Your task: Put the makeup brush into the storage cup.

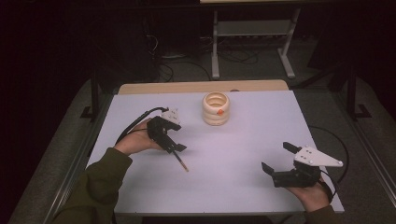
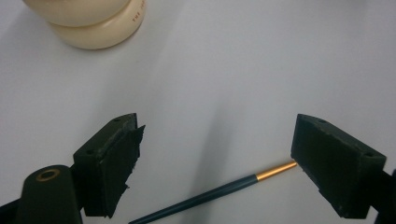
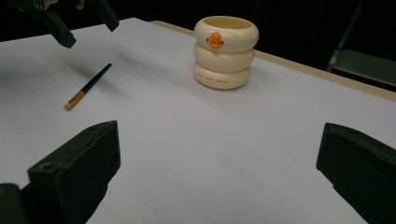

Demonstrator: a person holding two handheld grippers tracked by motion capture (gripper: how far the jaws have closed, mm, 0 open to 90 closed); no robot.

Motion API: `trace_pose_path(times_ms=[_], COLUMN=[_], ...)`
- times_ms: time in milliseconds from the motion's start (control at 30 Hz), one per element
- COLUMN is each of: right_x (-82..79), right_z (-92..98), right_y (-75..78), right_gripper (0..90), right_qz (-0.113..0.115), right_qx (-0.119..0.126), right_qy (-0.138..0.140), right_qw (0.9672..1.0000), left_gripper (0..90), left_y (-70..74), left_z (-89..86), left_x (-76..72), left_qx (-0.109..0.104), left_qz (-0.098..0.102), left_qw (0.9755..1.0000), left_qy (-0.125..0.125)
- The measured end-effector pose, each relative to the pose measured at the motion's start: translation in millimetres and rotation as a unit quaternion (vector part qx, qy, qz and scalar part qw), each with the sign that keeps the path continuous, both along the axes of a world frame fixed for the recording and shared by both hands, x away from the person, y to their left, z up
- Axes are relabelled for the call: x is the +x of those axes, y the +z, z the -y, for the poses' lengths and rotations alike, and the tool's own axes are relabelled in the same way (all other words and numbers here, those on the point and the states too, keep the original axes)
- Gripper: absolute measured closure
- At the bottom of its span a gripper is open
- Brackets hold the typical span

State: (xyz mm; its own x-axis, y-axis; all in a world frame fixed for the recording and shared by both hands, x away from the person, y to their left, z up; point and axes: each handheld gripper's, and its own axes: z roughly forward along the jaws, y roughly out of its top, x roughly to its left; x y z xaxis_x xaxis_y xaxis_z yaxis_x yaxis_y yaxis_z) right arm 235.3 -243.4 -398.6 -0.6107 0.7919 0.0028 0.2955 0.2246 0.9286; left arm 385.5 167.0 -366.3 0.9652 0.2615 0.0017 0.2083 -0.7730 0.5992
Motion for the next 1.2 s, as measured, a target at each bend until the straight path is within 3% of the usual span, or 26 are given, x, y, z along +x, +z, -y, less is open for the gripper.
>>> trace_pose_path(times_ms=[500, 667, 933, 1067, 1100, 1200], right_x=[0.1, 0.7, 0.7, 0.7, 0.7, 0.5], right_z=[1.2, 1.6, 1.8, 1.7, 1.8, 1.7], right_y=[0.3, 0.2, 0.1, 0.0, 0.0, 0.2], right_gripper=[0.0, 0.0, 0.0, 0.0, 0.0, 0.0], right_qz=[0.003, 0.006, 0.006, 0.005, 0.004, 0.005], right_qx=[0.002, 0.002, 0.002, 0.002, 0.002, 0.002], right_qy=[-0.002, -0.001, -0.002, -0.002, -0.003, -0.003], right_qw=[1.0000, 1.0000, 1.0000, 1.0000, 1.0000, 1.0000], left_gripper=[17.3, 19.1, 24.3, 26.7, 27.2, 30.1], left_y=[-3.0, -8.8, -16.3, -20.8, -22.6, -24.3], left_z=[3.8, 5.9, 9.9, 13.4, 14.4, 15.1], left_x=[4.2, 5.3, 4.7, 2.9, 2.9, 2.7], left_qx=[0.065, 0.093, 0.113, 0.125, 0.135, 0.138], left_qz=[-0.010, -0.016, -0.019, -0.020, -0.018, -0.018], left_qw=[0.9967, 0.9935, 0.9901, 0.9877, 0.9859, 0.9851], left_qy=[-0.049, -0.064, -0.081, -0.091, -0.098, -0.101])
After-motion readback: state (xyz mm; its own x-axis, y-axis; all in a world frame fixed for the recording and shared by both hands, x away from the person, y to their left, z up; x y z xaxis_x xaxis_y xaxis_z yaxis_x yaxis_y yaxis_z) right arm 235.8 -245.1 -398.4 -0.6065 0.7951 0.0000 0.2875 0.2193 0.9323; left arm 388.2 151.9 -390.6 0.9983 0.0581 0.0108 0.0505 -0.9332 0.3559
